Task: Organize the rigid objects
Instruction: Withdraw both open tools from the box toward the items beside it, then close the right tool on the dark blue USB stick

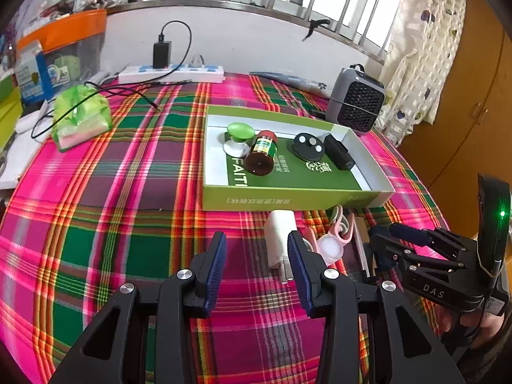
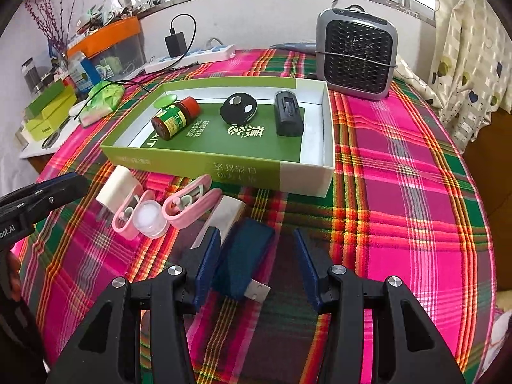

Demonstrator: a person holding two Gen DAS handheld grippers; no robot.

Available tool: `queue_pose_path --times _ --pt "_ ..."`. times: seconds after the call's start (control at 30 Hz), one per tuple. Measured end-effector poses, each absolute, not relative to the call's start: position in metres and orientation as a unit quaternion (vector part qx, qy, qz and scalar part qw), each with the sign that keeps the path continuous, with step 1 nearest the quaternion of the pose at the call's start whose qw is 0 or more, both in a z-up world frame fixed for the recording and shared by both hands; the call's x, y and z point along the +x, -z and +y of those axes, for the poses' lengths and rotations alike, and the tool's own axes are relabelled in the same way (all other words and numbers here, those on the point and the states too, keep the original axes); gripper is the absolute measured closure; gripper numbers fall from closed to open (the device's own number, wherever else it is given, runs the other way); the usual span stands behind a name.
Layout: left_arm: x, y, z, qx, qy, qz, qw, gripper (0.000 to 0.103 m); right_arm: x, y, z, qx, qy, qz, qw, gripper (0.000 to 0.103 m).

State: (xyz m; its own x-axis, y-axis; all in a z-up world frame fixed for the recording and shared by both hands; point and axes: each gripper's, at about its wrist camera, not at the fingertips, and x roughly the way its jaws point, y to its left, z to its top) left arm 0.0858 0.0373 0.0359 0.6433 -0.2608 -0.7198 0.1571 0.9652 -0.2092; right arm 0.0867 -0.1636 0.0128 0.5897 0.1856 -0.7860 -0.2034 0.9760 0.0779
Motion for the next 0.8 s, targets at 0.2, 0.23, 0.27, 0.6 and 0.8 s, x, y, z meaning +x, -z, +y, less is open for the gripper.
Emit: queue_pose_path --times 0.2,0.23,0.27,0.6,0.8 --pt "0.087 -0.036 0.031 -0.059 0.125 0.407 0.903 0.064 0.085 -0.012 -0.169 -0.006 -0.1 0.446 0.889 0.055" --pt "0.088 -0.036 0.031 -0.059 0.126 0.408 0.902 0.064 0.085 -0.012 -0.171 -0.004 -0.1 0.447 0.889 0.055" --pt "0.088 -0.036 0.029 -0.058 0.127 0.408 0.902 0.064 0.084 -0.012 -0.171 -0.006 -0.099 0.447 0.889 0.055" --pt "0.091 -0.035 0.022 -0.049 0.13 0.414 0.9 0.064 0.084 -0.007 -0.159 -0.039 -0.097 0.451 0.886 0.055" --pt "0.093 -0.035 0.018 -0.046 0.131 0.416 0.899 0.064 0.083 -0.007 -0.16 -0.046 -0.096 0.448 0.888 0.065"
